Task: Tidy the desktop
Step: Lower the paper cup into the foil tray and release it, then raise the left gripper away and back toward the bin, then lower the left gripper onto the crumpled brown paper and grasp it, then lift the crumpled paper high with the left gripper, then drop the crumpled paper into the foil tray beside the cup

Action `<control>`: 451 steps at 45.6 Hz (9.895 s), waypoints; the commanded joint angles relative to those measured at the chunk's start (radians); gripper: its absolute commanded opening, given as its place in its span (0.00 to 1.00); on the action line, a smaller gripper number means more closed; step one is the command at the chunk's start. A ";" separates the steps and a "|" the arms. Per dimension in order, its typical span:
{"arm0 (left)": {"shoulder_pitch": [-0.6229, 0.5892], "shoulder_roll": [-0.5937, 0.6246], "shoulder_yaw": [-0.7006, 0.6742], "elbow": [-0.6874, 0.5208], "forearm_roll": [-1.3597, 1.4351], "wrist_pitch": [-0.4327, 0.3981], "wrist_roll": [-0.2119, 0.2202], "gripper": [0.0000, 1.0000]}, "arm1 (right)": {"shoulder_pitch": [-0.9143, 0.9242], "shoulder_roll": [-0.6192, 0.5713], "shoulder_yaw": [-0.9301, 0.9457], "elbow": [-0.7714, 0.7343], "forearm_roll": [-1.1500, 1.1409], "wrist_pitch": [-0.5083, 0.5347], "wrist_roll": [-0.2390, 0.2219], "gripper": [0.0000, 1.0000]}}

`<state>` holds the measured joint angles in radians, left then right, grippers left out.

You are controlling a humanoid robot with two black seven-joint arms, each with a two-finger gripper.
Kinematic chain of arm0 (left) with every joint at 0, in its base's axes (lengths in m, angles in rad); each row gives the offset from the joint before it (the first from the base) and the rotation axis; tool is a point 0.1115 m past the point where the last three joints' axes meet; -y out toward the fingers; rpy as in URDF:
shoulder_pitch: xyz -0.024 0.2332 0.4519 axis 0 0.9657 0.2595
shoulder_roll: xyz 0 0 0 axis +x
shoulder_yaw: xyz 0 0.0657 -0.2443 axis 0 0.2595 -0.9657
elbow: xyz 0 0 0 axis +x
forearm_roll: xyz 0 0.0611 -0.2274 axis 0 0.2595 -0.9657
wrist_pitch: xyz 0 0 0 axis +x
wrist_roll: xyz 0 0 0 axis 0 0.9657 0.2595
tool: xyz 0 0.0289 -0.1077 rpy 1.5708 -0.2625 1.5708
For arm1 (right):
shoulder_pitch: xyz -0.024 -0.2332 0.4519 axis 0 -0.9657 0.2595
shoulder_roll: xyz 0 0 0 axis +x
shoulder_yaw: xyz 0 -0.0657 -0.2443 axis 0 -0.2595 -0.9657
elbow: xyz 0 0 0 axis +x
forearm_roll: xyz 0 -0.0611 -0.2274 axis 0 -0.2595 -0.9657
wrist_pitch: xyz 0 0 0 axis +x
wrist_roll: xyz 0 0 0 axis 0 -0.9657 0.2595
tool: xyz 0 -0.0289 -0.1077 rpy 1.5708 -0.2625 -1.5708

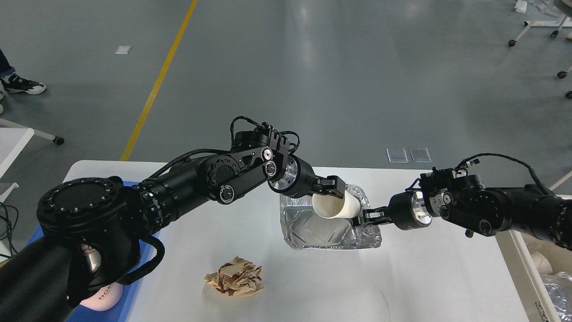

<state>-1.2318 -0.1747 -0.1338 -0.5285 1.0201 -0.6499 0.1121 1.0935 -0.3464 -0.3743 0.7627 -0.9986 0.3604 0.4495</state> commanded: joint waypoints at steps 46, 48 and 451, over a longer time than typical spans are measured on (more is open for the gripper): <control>-0.144 0.202 -0.046 0.016 -0.362 0.138 -0.074 0.98 | 0.026 -0.036 0.005 0.015 0.002 0.021 0.006 0.00; -0.133 0.218 -0.040 0.018 -0.360 0.112 -0.103 0.98 | 0.029 -0.034 0.006 0.015 0.002 0.026 0.008 0.00; -0.147 0.167 -0.047 -0.202 -0.092 0.016 -0.061 0.98 | 0.112 -0.183 0.026 0.128 0.015 -0.001 0.000 0.00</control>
<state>-1.3817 -0.0167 -0.1841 -0.7317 1.0165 -0.6323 0.0510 1.2058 -0.5254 -0.3482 0.8900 -0.9833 0.3590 0.4495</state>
